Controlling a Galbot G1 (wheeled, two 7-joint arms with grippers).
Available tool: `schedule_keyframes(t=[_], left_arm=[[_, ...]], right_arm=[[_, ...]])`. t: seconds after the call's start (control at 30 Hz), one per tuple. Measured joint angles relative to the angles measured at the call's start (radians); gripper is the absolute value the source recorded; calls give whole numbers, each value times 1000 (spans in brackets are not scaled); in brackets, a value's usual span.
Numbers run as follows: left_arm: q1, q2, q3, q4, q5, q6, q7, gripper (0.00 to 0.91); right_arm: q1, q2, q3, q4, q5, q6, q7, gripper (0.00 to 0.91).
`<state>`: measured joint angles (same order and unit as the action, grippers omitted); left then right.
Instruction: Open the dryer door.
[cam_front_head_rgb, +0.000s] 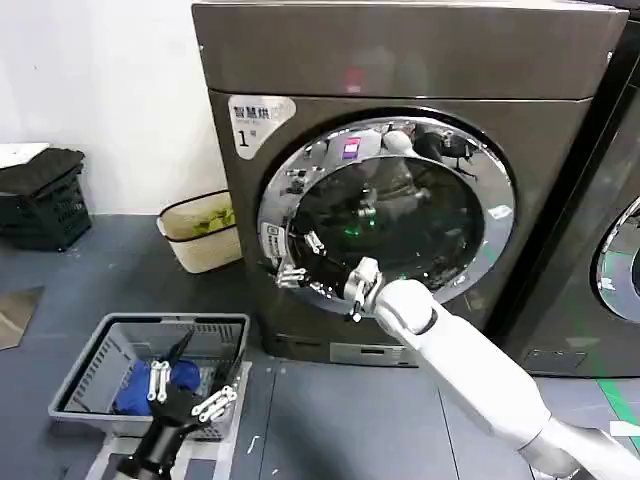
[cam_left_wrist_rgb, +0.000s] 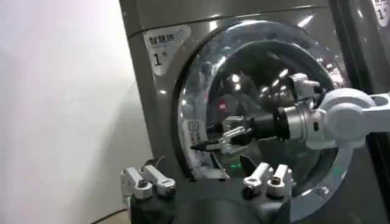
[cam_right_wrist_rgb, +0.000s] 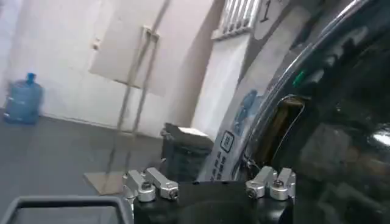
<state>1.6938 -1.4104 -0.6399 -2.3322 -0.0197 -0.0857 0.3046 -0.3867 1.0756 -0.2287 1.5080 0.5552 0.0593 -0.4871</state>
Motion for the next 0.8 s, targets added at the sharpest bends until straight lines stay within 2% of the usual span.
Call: schedule_keyframes(t=[0.33, 0.53, 0.8], left_arm=[[-36, 17, -23, 15, -42, 21, 0, 907], [-61, 43, -46, 33, -80, 32, 4, 907], [-89, 75, -81, 33, -147, 55, 12, 907]], right_arm=[[-8, -32, 4, 16, 33, 54, -123, 907], [-9, -53, 6, 6, 101, 108, -255, 907], [-20, -84, 33, 22, 193, 105, -432, 907]])
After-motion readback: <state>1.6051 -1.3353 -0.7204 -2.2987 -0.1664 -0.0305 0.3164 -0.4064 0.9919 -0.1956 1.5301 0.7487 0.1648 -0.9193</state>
